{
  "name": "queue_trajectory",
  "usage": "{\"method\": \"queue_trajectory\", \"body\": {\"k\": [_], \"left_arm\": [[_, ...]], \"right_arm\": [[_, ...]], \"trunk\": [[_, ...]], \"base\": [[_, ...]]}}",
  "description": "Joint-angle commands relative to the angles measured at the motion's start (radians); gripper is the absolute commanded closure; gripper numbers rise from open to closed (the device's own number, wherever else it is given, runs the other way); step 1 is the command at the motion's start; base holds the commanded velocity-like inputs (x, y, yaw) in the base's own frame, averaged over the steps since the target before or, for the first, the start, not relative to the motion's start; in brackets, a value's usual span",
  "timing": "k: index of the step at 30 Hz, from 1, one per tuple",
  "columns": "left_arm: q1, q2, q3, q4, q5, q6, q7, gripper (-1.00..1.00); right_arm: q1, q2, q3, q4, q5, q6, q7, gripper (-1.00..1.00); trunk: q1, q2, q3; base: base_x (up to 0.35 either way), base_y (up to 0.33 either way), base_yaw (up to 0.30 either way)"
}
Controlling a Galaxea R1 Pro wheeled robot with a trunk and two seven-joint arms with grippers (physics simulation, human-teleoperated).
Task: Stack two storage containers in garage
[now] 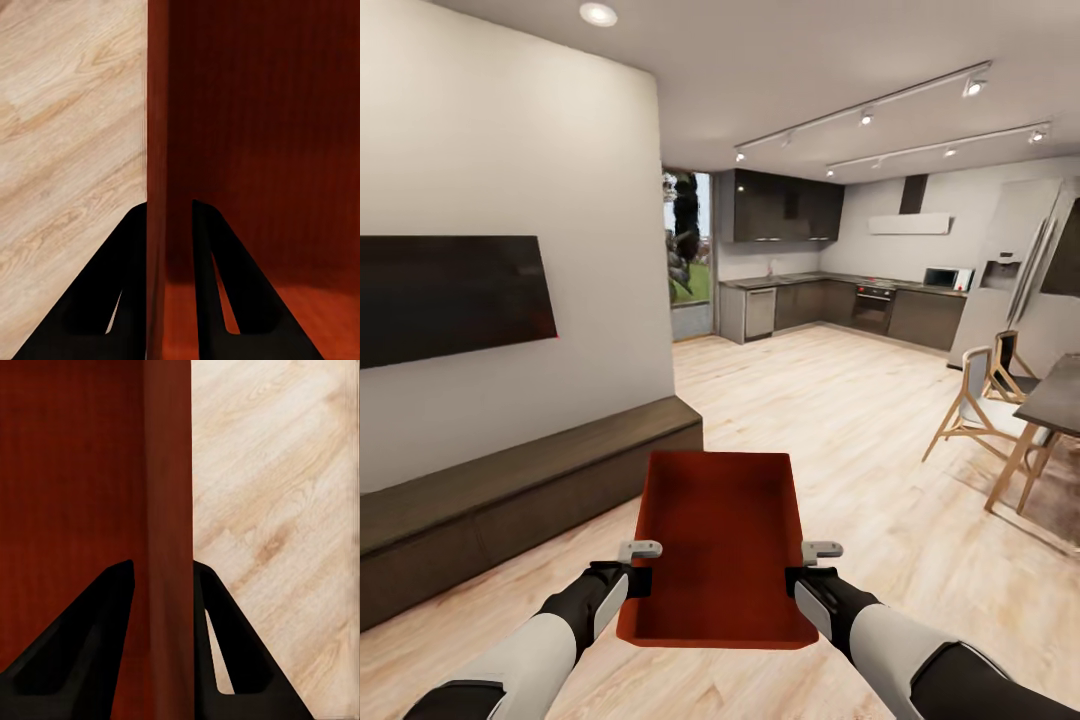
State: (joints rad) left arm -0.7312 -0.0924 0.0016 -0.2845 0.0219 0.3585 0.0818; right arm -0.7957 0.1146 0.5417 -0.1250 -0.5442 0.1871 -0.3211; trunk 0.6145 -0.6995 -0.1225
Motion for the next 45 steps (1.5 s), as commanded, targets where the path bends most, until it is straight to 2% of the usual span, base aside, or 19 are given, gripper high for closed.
{"method": "queue_trajectory", "body": {"k": [1,45], "left_arm": [[-0.001,-0.003,0.003,-0.002,-0.008,0.007,0.01,1.0],[-0.001,-0.003,0.003,-0.002,-0.008,0.007,0.01,1.0]], "right_arm": [[-0.001,0.0,0.035,-0.001,0.003,0.008,-0.009,1.0],[-0.001,0.0,0.035,-0.001,0.003,0.008,-0.009,1.0]], "trunk": [[0.0,-0.001,-0.001],[0.0,-0.001,0.019]], "base": [[0.0,0.0,-0.248],[0.0,0.0,-0.248]]}}
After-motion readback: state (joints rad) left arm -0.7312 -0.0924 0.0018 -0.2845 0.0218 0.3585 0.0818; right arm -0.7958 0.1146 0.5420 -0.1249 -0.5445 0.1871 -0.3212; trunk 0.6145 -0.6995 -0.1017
